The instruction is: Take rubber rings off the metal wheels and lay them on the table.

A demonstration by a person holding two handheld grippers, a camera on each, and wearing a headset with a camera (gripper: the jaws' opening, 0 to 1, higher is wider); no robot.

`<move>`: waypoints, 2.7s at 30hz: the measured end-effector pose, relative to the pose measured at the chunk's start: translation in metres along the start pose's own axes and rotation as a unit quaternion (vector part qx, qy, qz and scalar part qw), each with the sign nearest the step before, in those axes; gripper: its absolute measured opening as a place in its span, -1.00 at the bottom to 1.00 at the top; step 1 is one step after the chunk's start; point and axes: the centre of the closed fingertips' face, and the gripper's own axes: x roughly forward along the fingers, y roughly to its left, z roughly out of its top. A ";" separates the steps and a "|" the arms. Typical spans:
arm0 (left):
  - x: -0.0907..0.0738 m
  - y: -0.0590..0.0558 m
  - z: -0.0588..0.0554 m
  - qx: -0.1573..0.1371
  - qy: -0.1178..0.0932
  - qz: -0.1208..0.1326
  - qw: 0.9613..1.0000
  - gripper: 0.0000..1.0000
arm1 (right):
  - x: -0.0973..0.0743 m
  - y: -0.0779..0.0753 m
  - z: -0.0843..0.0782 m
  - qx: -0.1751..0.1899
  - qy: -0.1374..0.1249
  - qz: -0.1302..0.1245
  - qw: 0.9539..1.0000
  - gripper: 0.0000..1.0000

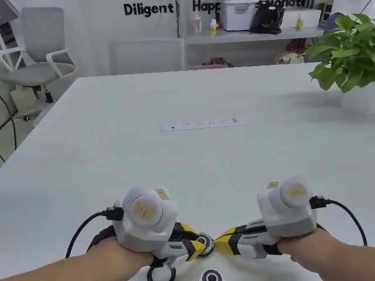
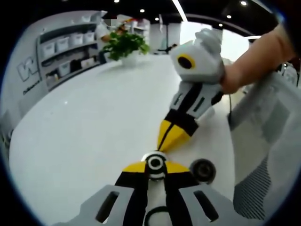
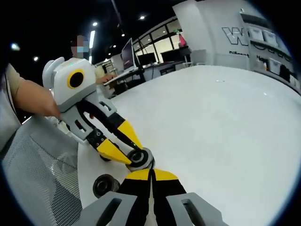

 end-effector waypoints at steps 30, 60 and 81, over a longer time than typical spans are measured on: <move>0.000 -0.001 0.001 0.008 -0.001 0.005 1.000 -0.75 | 0.003 0.022 0.012 0.030 -0.033 0.042 0.998 -1.00; -0.051 -0.009 0.013 0.017 -0.052 -0.025 0.998 -0.43 | -0.011 0.028 0.031 0.018 -0.056 0.051 0.997 -1.00; -0.112 -0.001 0.001 -0.007 -0.092 0.009 0.996 0.06 | -0.006 0.056 0.050 0.017 -0.068 0.086 0.994 -1.00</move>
